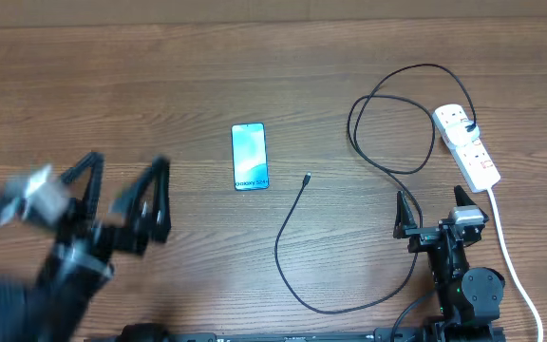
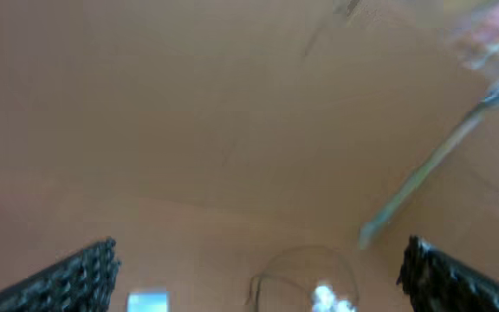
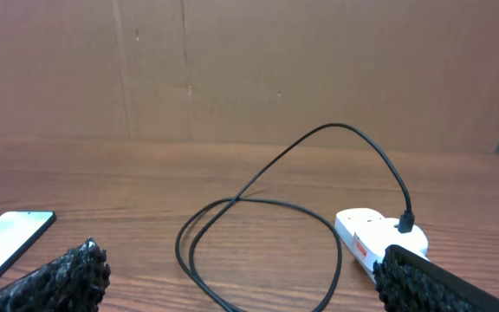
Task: Plug charger to phone and switch on socket
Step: 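Move the left gripper forward over the smartphone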
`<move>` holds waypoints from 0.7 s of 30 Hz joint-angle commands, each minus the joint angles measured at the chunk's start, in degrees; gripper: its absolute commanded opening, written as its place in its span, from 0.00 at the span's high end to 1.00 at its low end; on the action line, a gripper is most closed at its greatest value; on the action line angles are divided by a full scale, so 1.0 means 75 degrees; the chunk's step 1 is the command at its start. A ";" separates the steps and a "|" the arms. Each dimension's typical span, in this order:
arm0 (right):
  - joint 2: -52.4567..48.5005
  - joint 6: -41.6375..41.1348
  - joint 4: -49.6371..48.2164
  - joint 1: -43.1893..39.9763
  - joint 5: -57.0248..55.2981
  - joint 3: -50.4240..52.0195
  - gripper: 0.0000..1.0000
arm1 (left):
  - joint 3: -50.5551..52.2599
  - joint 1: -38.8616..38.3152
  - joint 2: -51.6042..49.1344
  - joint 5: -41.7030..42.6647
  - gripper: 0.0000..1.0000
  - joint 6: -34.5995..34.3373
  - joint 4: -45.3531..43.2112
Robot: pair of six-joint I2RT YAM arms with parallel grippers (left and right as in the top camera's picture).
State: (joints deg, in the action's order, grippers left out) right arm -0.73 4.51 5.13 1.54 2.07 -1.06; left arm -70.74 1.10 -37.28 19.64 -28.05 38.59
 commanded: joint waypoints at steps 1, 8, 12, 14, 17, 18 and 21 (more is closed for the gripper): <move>0.0076 0.0032 -0.0041 -0.0029 -0.0070 0.0076 0.00 | -0.1684 -0.0070 -0.2186 0.0405 0.00 0.1169 0.1813; 0.0076 0.0032 -0.0041 -0.0029 -0.0070 0.0076 0.00 | -0.4692 -0.1341 -0.6423 -0.0350 0.00 0.2142 0.5738; 0.0076 0.0032 -0.0044 -0.0029 -0.0070 0.0076 0.00 | -0.5721 -0.2232 -0.8332 -0.1559 0.00 0.1909 0.6604; 0.0076 0.0032 -0.0041 -0.0029 -0.0070 0.0076 0.00 | -0.6097 -0.2623 -0.9081 -0.2396 0.00 0.1545 0.6738; 0.0076 0.0032 -0.0041 -0.0029 -0.0070 0.0076 0.00 | -0.6321 -0.3080 -0.9911 -0.2742 0.00 0.1212 0.6210; 0.0076 0.0032 -0.0041 -0.0029 -0.0070 0.0076 0.00 | -0.6321 -0.3142 -1.0045 -0.2605 0.00 0.1090 0.6021; 0.0076 0.0032 -0.0041 -0.0029 -0.0070 0.0076 0.00 | -0.6321 -0.3281 -1.0506 -0.1929 0.00 0.0944 0.5697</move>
State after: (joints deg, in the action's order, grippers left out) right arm -0.73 4.54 5.15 1.54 2.04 -1.06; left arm -116.20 -22.52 -113.60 3.84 -18.17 82.24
